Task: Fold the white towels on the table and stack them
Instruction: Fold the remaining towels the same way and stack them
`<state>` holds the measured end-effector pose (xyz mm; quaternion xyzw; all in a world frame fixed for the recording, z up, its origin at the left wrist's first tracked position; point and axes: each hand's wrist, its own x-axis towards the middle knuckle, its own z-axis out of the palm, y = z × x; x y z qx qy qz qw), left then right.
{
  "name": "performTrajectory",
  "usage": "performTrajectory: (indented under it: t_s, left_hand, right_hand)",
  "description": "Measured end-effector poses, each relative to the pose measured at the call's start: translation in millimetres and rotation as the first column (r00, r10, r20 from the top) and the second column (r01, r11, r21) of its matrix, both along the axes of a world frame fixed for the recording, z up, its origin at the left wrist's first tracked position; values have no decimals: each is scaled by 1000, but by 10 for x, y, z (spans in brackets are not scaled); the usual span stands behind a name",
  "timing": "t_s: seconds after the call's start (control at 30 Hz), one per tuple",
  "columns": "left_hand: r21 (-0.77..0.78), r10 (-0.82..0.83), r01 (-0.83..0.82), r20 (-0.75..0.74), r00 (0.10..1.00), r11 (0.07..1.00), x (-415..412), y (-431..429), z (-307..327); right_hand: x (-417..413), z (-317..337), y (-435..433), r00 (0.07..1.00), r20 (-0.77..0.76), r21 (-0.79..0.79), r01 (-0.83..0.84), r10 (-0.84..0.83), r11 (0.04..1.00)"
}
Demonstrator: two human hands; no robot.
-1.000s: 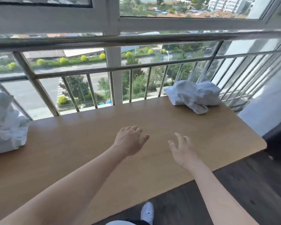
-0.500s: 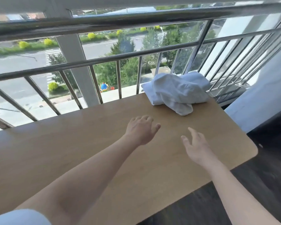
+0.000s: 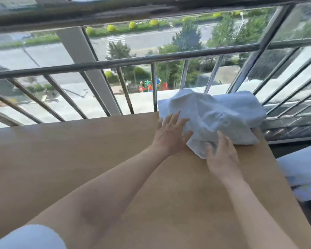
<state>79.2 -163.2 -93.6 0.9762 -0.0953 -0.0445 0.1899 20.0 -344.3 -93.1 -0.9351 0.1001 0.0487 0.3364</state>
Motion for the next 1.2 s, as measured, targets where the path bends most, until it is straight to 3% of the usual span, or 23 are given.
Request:
performTrajectory:
  t_s: [0.1, 0.2, 0.43, 0.63, 0.83, 0.93, 1.07, 1.13, 1.2]
  left_hand:
    - [-9, 88, -89, -23, 996, 996, 322, -183, -141]
    - [-37, 137, -140, -74, 988, 990, 587, -200, -264]
    - [-180, 276, -256, 97, 956, 950, 805, -309, -443]
    - [-318, 246, -224, 30, 969, 921, 670, -357, -388]
    - [-339, 166, -128, 86, 982, 932, 257, -268, -116]
    - [-354, 132, -89, 101, 986, 931, -25, -56, 60]
    - [-405, 160, -101, 114, 980, 909, -472, 364, 156]
    - [-435, 176, -99, 139, 975, 895, -780, 665, 229]
    - [-446, 190, -102, 156, 969, 889, -1109, 1018, 322]
  right_hand:
    - [398, -135, -189, 991, 101, -101, -81, 92, 992]
    - [694, -297, -317, 985, 87, -165, -133, 149, 977]
    - [1025, -461, -331, 982, 155, -194, -80, 112, 978]
    - [1130, -456, -188, 992, 112, -239, -32, 60, 970]
    - [897, -355, -30, 995, 45, -341, -67, 87, 938]
    - [610, -241, 198, 983, 172, -262, -20, 67, 965]
    - [213, -74, 568, 996, 44, -135, -77, 83, 988]
    - [-96, 71, 883, 995, 80, 19, -63, 61, 998]
    - [-427, 152, 1246, 990, 130, 71, -67, 58, 995]
